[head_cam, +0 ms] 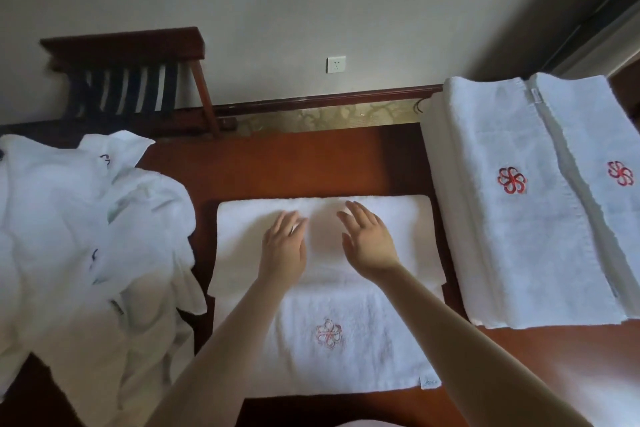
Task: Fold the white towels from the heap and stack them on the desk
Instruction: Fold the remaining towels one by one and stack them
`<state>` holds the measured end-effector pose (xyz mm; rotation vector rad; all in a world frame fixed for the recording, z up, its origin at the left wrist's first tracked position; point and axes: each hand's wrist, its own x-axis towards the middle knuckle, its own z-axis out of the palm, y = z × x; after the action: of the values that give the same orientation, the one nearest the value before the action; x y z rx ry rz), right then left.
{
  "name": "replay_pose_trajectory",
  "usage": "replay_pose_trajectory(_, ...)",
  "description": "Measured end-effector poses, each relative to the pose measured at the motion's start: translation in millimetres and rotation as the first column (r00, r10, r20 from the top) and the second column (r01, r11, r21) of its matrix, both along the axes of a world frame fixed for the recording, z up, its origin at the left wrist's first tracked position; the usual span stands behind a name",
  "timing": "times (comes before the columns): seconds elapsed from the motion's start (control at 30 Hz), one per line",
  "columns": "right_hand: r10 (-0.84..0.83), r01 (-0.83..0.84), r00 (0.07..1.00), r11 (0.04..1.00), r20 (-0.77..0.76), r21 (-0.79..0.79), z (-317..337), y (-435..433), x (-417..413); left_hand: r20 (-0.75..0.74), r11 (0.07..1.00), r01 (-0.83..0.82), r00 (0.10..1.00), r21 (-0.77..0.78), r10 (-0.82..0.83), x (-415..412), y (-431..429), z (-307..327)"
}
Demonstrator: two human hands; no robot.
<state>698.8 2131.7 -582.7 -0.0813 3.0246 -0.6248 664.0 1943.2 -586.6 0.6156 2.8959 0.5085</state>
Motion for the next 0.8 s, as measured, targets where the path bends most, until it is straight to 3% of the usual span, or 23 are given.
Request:
replay_pose_trajectory(0.13, 0.003, -0.004, 0.994, 1.000, 0.110, 0.009, -27.3, 2.5, -16.1, -0.031, 0.994, 0.031, 0.999, -0.107, -0.035, -5.0, -5.6, -18.0)
replay_pose_trajectory(0.27, -0.002, -0.001, 0.998, 0.999, 0.071, 0.044, -44.7, 18.0, -18.9, -0.140, 0.976, 0.061, 0.986, -0.208, -0.091, -13.0, -14.5, -34.3)
replay_pose_trajectory(0.47, -0.284, 0.272, 0.956, 0.953, 0.076, 0.136, -50.9, 57.7, -23.3, -0.215, 0.980, 0.040, 0.973, -0.194, -0.082, -16.6, -14.4, -46.6)
replay_pose_trajectory(0.6, -0.349, 0.315, 0.927, 0.924, 0.140, 0.216, -46.1, 71.8, -25.3, -0.176, 0.972, 0.031, 0.982, -0.233, -0.073, -16.6, -12.1, -37.8)
replay_pose_trajectory(0.7, -0.330, 0.298, 0.928, 0.936, 0.173, 0.187, -40.6, 68.7, -27.3, -0.080, 0.959, 0.043, 0.995, -0.280, -0.067, -16.4, -6.9, -24.8)
replay_pose_trajectory(0.8, -0.272, 0.258, 0.957, 0.957, 0.100, 0.134, -28.1, 58.7, -16.4, 0.009, 0.980, 0.009, 1.000, -0.199, -0.008, -10.0, -4.4, -13.2)
